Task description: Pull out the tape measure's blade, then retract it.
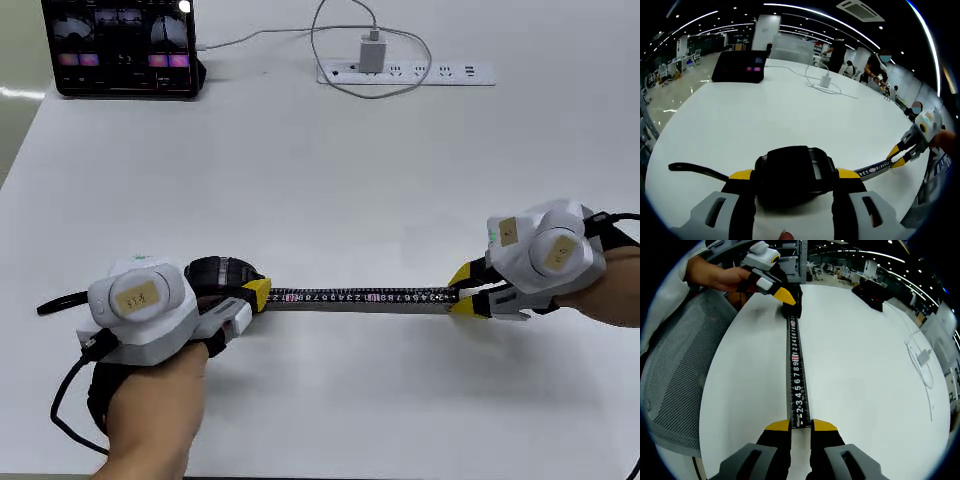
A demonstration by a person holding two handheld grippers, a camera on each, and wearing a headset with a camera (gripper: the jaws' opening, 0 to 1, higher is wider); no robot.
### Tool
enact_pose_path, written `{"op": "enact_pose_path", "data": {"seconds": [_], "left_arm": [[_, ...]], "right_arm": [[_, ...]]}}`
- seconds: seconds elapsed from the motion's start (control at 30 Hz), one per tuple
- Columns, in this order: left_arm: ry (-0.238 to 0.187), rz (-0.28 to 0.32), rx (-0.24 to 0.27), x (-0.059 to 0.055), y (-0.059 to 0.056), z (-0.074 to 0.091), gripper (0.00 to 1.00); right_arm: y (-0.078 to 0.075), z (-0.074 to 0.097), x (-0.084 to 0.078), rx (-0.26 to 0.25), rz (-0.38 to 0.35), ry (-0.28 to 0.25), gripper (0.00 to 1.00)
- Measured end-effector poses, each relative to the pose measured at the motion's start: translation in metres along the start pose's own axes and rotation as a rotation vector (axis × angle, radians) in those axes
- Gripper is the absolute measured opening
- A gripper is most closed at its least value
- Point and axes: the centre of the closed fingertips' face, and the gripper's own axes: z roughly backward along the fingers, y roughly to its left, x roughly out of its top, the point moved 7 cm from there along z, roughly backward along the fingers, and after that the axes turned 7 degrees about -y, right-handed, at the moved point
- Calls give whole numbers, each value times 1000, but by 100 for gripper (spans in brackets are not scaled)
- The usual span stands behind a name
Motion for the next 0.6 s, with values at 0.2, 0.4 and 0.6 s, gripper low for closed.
{"op": "enact_pose_path", "data": {"seconds": [0.2, 0.4, 0.6], "left_arm": [[2, -1, -2, 0, 0, 0, 57], [3, 3, -4, 0, 0, 0, 57], [6, 7, -8, 0, 0, 0, 57]], "right_arm": [[-1, -4, 6, 10, 3, -9, 10], [-3, -8, 11, 20, 1, -22, 10], [-3, -15, 16, 31, 2, -30, 10]]}}
